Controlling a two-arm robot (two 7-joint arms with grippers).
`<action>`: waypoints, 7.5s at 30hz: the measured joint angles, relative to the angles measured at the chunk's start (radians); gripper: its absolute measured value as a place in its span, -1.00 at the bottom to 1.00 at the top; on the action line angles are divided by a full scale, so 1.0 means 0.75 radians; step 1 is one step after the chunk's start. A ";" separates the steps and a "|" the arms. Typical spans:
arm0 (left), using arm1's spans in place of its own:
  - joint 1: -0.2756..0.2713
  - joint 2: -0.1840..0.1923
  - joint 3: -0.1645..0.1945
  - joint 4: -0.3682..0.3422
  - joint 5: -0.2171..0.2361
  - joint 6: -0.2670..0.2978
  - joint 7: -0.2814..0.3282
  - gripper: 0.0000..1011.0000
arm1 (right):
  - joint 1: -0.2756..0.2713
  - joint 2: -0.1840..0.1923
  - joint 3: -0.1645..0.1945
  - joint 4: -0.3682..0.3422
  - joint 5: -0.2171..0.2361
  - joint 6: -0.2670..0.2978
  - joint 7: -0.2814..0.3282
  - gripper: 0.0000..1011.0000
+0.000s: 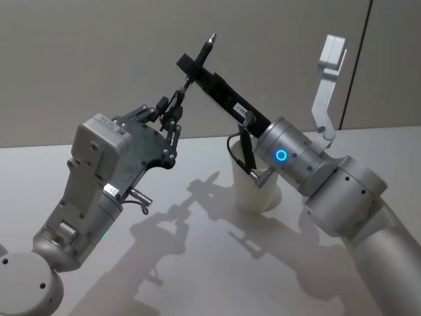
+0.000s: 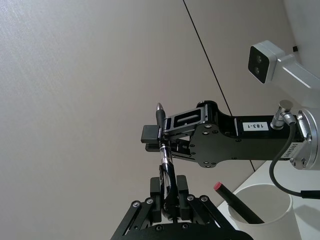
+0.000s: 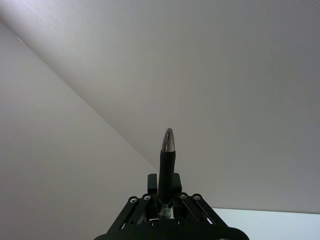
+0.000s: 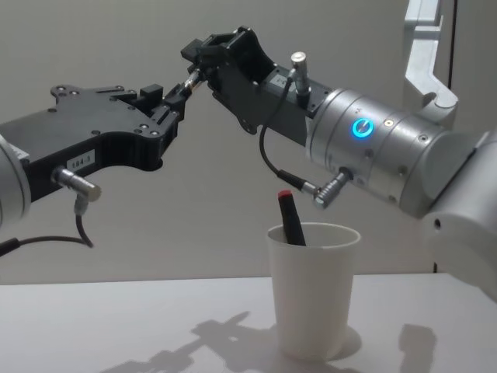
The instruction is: Place the pen into the pen holder.
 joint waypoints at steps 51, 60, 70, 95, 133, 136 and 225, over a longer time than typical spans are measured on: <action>0.000 0.000 0.000 0.000 0.000 0.000 0.000 -0.62 | 0.000 0.000 0.000 0.000 0.000 0.000 0.000 -0.74; 0.000 0.000 0.000 0.000 0.000 0.000 0.000 -0.62 | 0.000 0.000 0.000 0.000 0.000 0.000 0.000 -0.74; 0.000 0.000 0.000 0.000 0.000 0.000 0.000 -0.63 | 0.000 0.000 0.000 0.000 0.000 0.000 0.000 -0.74; 0.000 0.000 0.000 0.000 0.000 -0.001 0.000 0.38 | 0.011 0.001 0.001 0.001 -0.022 -0.016 0.005 -0.74; 0.076 0.183 -0.136 -0.166 0.055 0.182 0.087 0.98 | -0.076 0.254 0.153 -0.318 -0.291 -0.103 -0.011 -0.74; 0.085 0.189 -0.142 -0.176 0.055 0.187 0.089 0.98 | -0.082 0.254 0.145 -0.322 -0.313 -0.106 -0.004 -0.74; 0.059 0.092 -0.113 -0.100 0.066 0.123 0.052 0.98 | -0.101 0.191 -0.013 -0.103 -0.986 -0.350 -0.145 0.85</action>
